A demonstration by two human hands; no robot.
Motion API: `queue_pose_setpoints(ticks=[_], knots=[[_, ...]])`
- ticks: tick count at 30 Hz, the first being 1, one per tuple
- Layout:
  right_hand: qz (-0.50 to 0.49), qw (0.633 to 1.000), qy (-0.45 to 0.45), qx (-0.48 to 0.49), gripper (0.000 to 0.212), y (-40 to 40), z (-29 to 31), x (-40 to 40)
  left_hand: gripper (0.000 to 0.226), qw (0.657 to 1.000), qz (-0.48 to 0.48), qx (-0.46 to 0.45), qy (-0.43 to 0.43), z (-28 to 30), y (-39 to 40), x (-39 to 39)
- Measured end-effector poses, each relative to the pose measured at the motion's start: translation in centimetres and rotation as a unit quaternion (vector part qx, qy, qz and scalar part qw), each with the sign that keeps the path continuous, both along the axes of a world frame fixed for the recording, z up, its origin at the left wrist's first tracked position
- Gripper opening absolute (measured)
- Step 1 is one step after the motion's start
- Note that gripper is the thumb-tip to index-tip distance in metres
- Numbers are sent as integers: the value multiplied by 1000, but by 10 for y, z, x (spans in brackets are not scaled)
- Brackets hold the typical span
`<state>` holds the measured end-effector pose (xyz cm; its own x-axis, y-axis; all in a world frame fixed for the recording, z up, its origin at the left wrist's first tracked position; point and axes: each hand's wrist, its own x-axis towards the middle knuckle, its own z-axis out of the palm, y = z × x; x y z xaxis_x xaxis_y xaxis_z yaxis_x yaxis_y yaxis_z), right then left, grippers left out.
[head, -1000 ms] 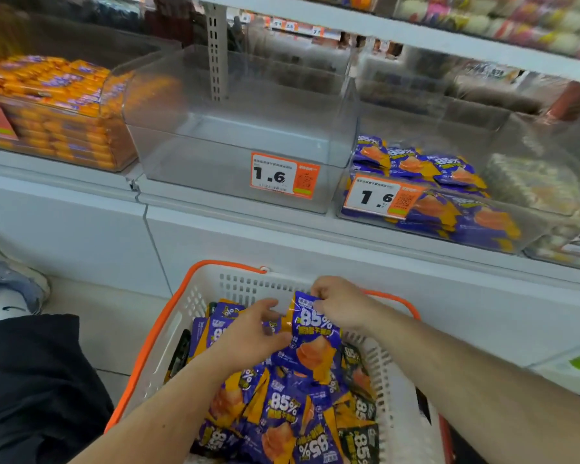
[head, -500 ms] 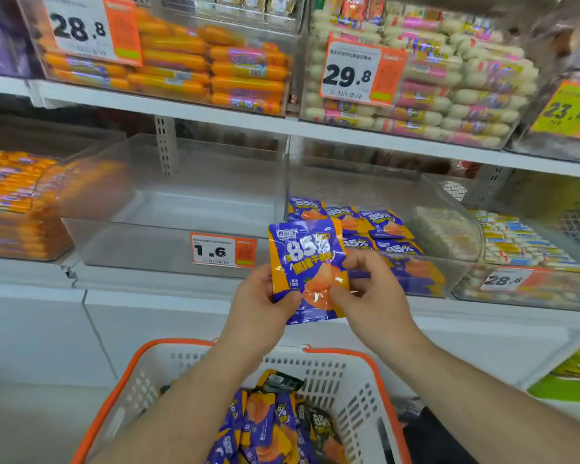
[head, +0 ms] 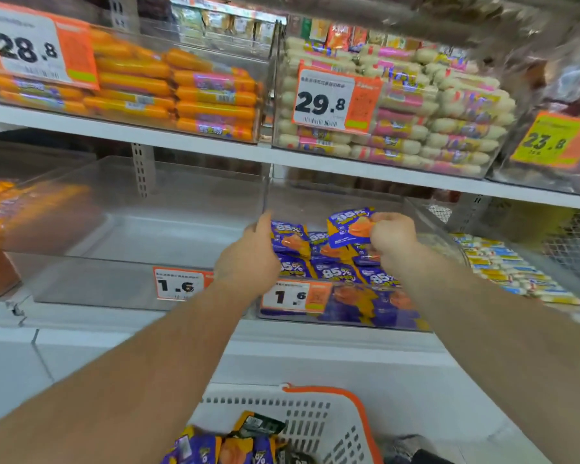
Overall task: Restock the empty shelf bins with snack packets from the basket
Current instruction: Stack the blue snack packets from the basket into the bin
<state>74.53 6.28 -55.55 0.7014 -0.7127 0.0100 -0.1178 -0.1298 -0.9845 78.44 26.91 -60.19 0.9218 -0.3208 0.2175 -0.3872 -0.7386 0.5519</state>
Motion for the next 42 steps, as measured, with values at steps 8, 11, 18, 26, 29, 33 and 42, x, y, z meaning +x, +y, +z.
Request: queue_pose_setpoints(ticks=[8,11,18,26,29,33,42], knots=[[77,989,118,-46,35,-10,-36,54,67,998,31,21,-40,-3,0,-3],[83,947,237,-201,36,1,-36,57,68,998,35,21,-47,-4,-1,-1],[168,939,256,-156,41,-23,-46,67,75,999,23,39,-30,-2,-1,1],[-19,818,-105,-566,32,41,-41,-3,65,983,-43,-71,-165,-10,23,-28],[131,776,-234,-571,22,94,-82,-46,57,967,-59,-161,-191,-45,48,-61],[293,811,-23,-506,21,135,-174,-75,58,982,-17,-149,-114,-108,83,-92],[427,686,486,-334,43,155,-334,-102,45,966,53,-119,224,-186,124,-130]])
